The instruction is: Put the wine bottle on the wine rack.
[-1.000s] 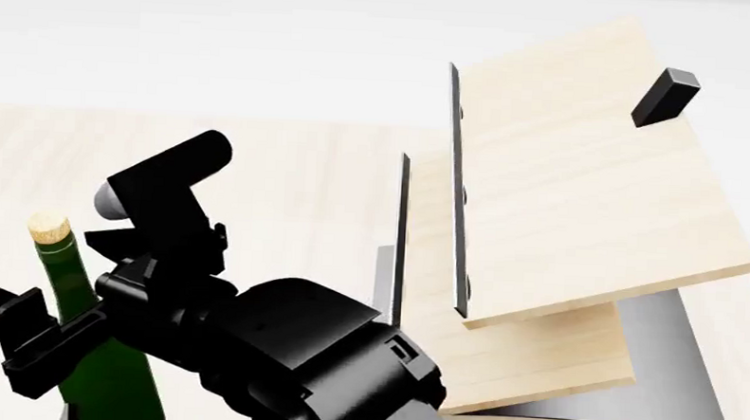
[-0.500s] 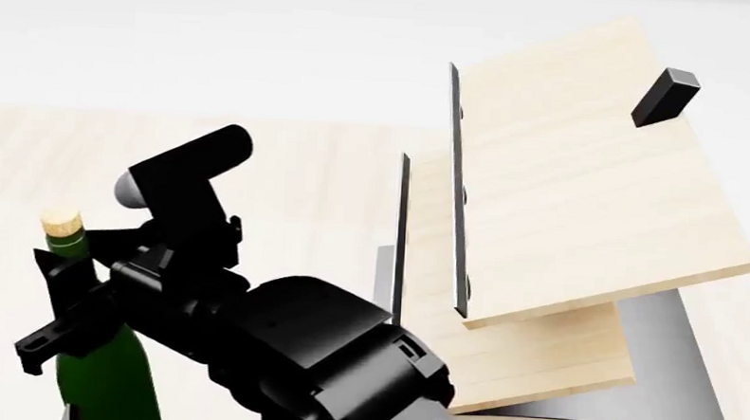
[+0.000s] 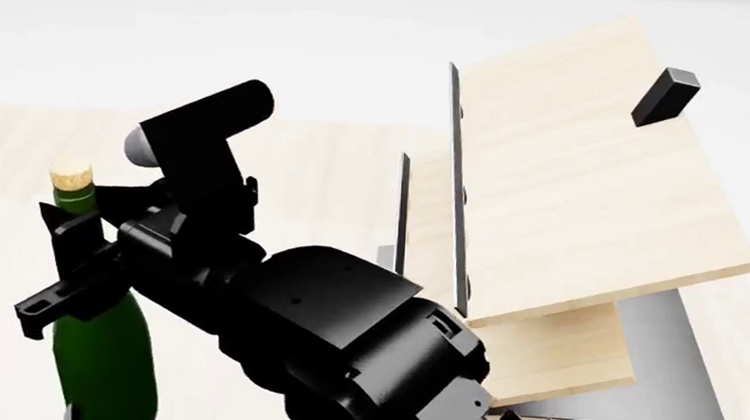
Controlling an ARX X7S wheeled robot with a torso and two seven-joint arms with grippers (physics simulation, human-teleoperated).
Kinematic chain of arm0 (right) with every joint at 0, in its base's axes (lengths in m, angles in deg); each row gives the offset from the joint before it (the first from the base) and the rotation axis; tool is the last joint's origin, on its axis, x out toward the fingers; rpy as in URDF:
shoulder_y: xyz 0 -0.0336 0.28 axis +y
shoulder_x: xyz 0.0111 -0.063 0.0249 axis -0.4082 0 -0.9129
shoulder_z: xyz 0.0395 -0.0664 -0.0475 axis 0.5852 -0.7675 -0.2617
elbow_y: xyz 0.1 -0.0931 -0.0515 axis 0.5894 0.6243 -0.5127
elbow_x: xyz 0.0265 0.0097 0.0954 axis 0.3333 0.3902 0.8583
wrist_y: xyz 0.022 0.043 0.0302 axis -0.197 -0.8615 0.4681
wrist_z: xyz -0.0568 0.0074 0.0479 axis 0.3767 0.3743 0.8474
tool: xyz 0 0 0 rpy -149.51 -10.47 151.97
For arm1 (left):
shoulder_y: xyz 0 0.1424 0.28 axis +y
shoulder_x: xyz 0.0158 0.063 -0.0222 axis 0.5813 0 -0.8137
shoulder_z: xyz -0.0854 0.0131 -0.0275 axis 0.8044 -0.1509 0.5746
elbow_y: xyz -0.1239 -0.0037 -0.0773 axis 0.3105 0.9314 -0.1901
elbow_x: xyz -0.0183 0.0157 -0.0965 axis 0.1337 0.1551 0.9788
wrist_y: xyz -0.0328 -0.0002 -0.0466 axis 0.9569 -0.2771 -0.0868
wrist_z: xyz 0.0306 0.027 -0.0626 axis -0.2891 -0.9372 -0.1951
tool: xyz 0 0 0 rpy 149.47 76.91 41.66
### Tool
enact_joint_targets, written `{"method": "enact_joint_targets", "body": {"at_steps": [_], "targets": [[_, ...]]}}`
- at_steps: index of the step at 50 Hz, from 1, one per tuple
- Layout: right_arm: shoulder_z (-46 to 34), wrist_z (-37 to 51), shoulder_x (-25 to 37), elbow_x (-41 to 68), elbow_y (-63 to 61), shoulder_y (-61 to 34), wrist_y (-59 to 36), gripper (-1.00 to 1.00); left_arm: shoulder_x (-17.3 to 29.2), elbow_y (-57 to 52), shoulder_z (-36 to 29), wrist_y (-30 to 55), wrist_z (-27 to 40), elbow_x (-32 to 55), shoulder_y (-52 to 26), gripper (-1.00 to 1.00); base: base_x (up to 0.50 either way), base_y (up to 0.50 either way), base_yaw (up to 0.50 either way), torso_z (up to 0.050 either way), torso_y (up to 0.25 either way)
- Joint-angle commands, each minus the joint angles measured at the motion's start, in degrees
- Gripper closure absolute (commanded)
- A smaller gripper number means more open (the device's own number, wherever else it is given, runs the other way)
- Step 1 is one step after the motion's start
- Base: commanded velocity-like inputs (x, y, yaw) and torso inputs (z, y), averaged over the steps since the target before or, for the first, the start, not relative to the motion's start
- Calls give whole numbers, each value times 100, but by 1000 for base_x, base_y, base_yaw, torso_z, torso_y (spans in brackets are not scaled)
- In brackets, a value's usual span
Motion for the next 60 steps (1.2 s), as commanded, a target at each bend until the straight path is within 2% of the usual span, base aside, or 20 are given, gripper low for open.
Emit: {"method": "enact_joint_targets", "body": {"at_steps": [1,18,39,49,60], "targets": [[283,173,229,133,-403,-218,-65,100,13,-15,-12,39,1,19,-25,-100,0,0,0,0,0],[1014,828,988,957,-1516,-611,-339,100,28,-19,-34,28,28,10,-20,-100,0,0,0,0,1],[2377,1637,1580,2552,-353,-929,-378,100,21,7,-91,84,36,-22,-59,-100,0,0,0,0,0],[2977,2123,1928,3158,-473,-803,-196,100,27,39,-102,64,58,-37,-59,-100,0,0,0,0,0],[3340,2250,2299,3680,-182,-741,-292,100,33,23,-115,95,65,-39,-77,-100,0,0,0,0,1]]}}
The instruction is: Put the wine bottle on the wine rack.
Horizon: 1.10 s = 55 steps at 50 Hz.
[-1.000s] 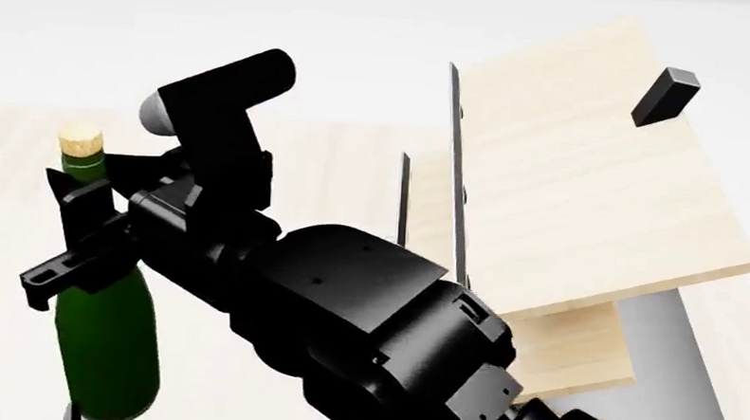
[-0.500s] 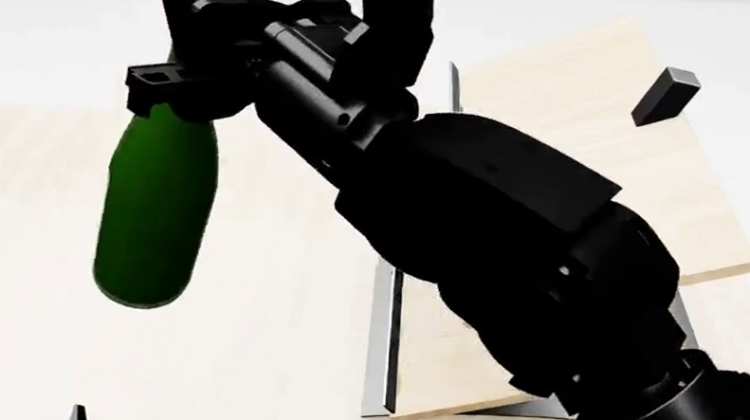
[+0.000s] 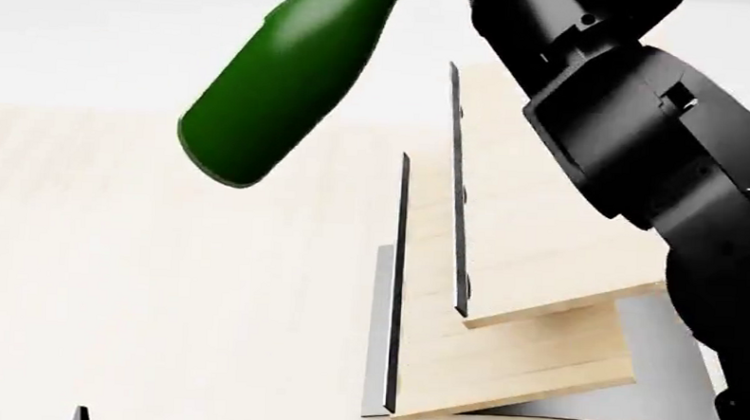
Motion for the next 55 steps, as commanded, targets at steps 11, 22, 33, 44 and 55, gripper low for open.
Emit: {"method": "enact_joint_targets", "body": {"at_steps": [11,22,33,44,55], "targets": [[1037,45,582,1394,827,140,-268,100,3,-7,-35,58,9,-18,-39,-100,0,0,0,0,0],[1218,-174,825,1550,1192,274,-275,100,13,-36,-44,90,16,-19,-47,-100,0,0,0,0,1],[1506,-189,1110,1836,1090,558,-263,100,1,6,-86,93,18,-50,-67,-100,0,0,0,0,1],[1631,96,1241,1860,713,881,-80,100,13,-13,-102,104,17,-41,-74,-100,0,0,0,0,0],[1671,-133,1332,1760,933,1085,12,100,19,-28,-114,127,33,-62,-70,-100,0,0,0,1,1]]}}
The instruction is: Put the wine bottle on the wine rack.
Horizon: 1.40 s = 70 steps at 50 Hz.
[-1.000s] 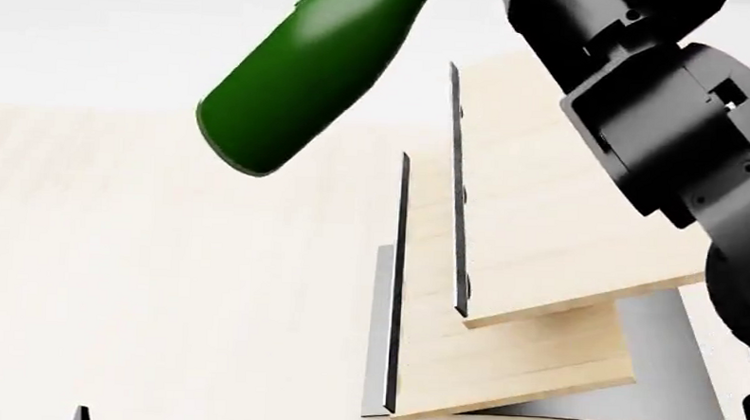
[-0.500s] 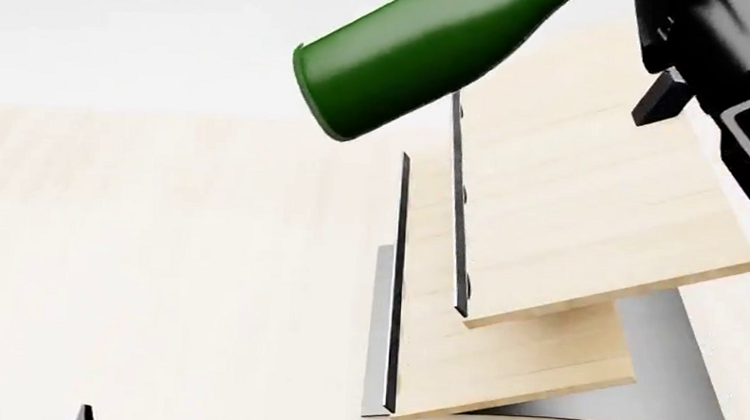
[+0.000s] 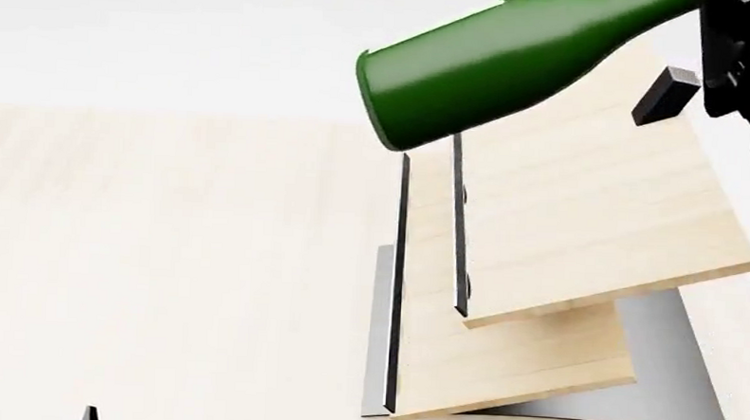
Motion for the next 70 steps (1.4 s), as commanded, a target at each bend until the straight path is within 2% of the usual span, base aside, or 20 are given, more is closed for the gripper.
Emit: {"method": "enact_joint_targets", "body": {"at_steps": [1,39,53,70], "targets": [[208,-255,109,-113,132,155,100,100,5,-12,-19,20,8,-10,-2,-100,0,0,0,0,0],[268,-638,299,-406,172,498,307,100,16,-5,-72,64,27,-32,-43,-100,0,0,0,0,1],[79,-1259,255,-623,963,352,170,100,20,32,-103,33,36,-39,-44,-100,0,0,0,0,1],[25,-1417,182,-709,1123,519,212,100,22,42,-123,58,43,-32,-71,-100,0,0,0,1,1]]}}
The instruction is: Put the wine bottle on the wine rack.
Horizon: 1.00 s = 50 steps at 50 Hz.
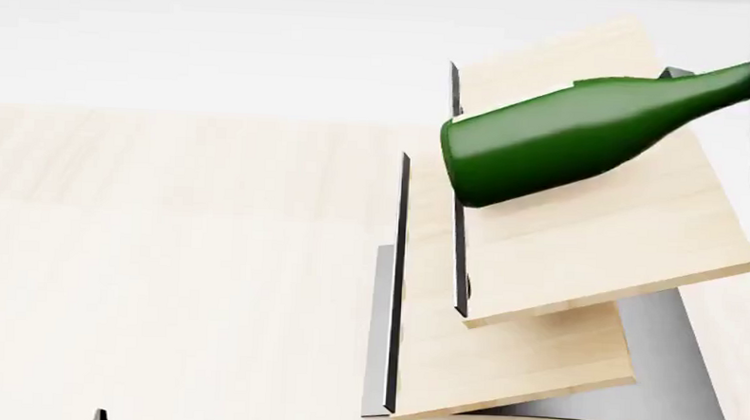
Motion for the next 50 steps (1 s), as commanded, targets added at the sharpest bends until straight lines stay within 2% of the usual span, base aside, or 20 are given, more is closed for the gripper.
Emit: {"method": "enact_joint_targets", "body": {"at_steps": [1,38,39,50], "targets": [[128,-232,-37,-87,87,21,18,100,4,9,-12,4,6,11,-15,-100,0,0,0,0,0],[98,-490,-94,-130,217,121,-36,100,22,23,-57,15,32,-3,-35,-100,0,0,0,0,0],[97,-512,-87,-141,164,133,-37,-100,25,3,-57,21,35,-6,-27,-100,0,0,3,0,0],[128,-510,-36,-135,-92,202,-52,-100,34,-2,-62,35,43,3,-37,-100,0,0,0,0,0]]}}
